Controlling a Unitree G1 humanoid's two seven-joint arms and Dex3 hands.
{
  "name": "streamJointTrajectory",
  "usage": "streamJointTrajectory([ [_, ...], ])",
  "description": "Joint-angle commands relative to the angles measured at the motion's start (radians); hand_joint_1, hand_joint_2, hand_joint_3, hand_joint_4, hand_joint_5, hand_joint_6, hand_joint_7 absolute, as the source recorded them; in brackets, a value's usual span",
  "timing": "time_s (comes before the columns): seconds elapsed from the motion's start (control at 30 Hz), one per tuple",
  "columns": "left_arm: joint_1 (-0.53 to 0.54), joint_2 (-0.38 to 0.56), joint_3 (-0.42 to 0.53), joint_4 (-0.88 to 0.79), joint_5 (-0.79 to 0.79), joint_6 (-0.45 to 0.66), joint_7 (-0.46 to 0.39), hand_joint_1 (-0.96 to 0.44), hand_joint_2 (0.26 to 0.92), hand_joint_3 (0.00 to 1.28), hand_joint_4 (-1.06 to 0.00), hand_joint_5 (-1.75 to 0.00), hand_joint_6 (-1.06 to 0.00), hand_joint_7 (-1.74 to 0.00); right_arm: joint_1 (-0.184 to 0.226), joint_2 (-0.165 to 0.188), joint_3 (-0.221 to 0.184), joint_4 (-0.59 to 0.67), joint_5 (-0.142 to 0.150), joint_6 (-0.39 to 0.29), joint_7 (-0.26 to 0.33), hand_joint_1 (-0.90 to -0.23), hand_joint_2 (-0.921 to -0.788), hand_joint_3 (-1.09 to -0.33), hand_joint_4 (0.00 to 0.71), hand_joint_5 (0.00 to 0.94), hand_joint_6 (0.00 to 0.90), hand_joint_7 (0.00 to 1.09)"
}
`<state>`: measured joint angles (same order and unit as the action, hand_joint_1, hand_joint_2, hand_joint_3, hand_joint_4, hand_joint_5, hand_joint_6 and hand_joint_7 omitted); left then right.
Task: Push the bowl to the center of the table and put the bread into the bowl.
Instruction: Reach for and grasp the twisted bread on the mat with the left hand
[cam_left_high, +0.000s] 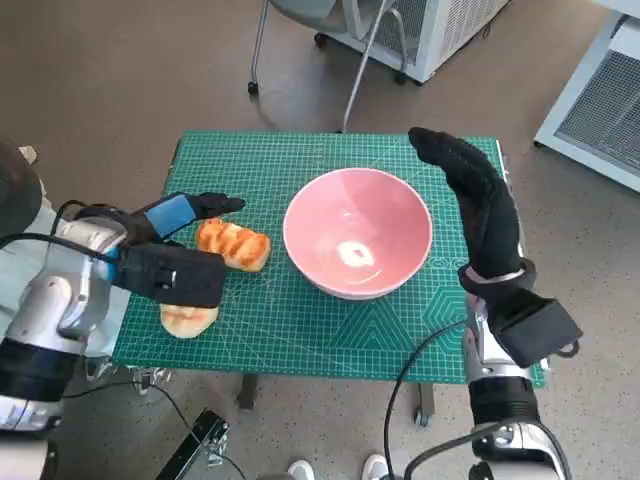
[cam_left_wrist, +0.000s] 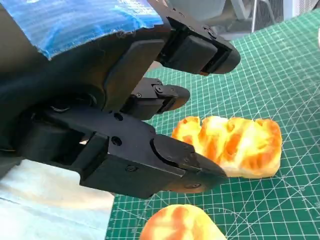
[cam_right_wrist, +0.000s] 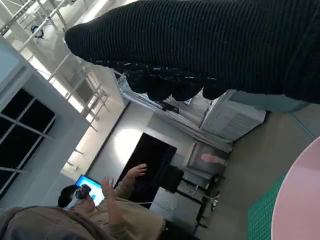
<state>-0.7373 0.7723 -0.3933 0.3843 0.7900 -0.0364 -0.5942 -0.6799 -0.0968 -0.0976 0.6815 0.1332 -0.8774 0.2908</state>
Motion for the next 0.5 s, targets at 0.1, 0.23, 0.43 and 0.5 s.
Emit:
streamJointTrajectory([
  [0.1,-0.050,-0.041,-0.061,0.104,0.055,-0.040,0.044,0.14,0.800,0.07,-0.34,0.00,-0.46,-0.01,0.031,0.017,0.000,0.005,0.006,0.011,-0.009,-0.568,-0.921,-0.723,0.409,0.018,0.084,0.87],
  [0.23,-0.091,-0.073,-0.100,0.192,0.088,-0.060,0.076,0.12,0.805,0.08,-0.34,0.00,-0.47,-0.01,0.035,0.021,-0.002,0.007,0.009,0.005,-0.008,-0.565,-0.921,-0.724,0.409,0.018,0.084,0.87],
  [0.43,-0.139,-0.116,-0.156,0.304,0.139,-0.087,0.142,0.08,0.804,0.08,-0.38,-0.02,-0.50,-0.02,0.041,0.026,-0.002,0.001,0.014,0.006,-0.005,-0.566,-0.921,-0.724,0.409,0.018,0.084,0.87],
  [0.5,-0.153,-0.134,-0.180,0.345,0.160,-0.098,0.171,0.07,0.809,0.09,-0.40,-0.02,-0.52,-0.03,0.044,0.027,-0.003,-0.003,0.015,0.008,-0.005,-0.567,-0.921,-0.724,0.409,0.018,0.084,0.87],
])
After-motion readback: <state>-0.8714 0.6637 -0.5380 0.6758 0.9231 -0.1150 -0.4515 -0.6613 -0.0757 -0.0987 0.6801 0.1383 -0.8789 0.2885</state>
